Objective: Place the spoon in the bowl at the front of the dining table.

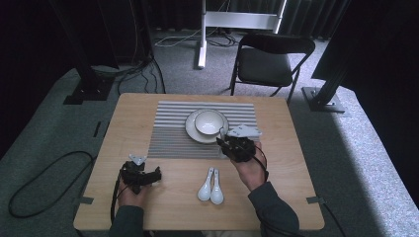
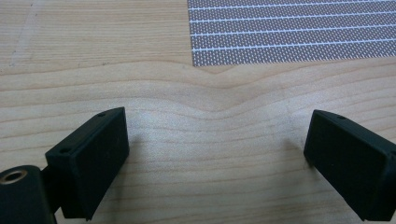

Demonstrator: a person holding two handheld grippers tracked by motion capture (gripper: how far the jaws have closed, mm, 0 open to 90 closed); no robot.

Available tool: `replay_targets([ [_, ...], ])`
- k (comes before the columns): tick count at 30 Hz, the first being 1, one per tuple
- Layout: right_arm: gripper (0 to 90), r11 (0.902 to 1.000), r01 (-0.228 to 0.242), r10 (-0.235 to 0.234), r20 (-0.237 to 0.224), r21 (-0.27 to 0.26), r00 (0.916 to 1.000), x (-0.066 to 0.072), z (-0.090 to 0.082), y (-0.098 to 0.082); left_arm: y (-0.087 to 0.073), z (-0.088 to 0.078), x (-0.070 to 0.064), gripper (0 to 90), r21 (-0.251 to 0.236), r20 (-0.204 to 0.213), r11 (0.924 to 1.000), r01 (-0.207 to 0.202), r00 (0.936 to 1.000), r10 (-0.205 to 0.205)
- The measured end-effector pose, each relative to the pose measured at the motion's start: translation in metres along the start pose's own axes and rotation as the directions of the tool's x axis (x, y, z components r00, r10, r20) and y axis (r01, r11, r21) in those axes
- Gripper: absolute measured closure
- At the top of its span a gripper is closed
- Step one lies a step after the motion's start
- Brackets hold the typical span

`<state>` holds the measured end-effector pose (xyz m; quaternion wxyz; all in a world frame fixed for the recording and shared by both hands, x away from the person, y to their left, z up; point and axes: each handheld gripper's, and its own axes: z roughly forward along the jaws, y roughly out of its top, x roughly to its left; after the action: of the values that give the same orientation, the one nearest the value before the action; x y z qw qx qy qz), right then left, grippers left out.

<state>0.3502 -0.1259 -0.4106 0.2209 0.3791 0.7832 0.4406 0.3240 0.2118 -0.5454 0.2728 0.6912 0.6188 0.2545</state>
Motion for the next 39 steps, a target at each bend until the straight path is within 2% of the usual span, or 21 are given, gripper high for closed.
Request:
replay_targets([
  [17, 74.0, 0.9999, -0.003, 0.003, 0.017, -0.017, 0.9999, -0.005, 0.007, 0.016, 0.0, 0.0, 0.0, 7.0, -0.002, -0.001, 1.0, -0.001, 1.0, 0.001],
  [26, 74.0, 0.9998, 0.011, -0.01, 0.033, -0.018, 0.9994, -0.008, 0.009, 0.025, 0.0, 0.0, 0.0, 7.0, -0.002, -0.001, 1.0, -0.001, 1.0, 0.001],
  [39, 74.0, 1.0, -0.004, 0.005, 0.047, -0.009, 0.9989, -0.019, 0.011, 0.024, 0.0, 0.0, 0.0, 7.0, -0.002, -0.002, 1.0, 0.0, 1.0, 0.0],
])
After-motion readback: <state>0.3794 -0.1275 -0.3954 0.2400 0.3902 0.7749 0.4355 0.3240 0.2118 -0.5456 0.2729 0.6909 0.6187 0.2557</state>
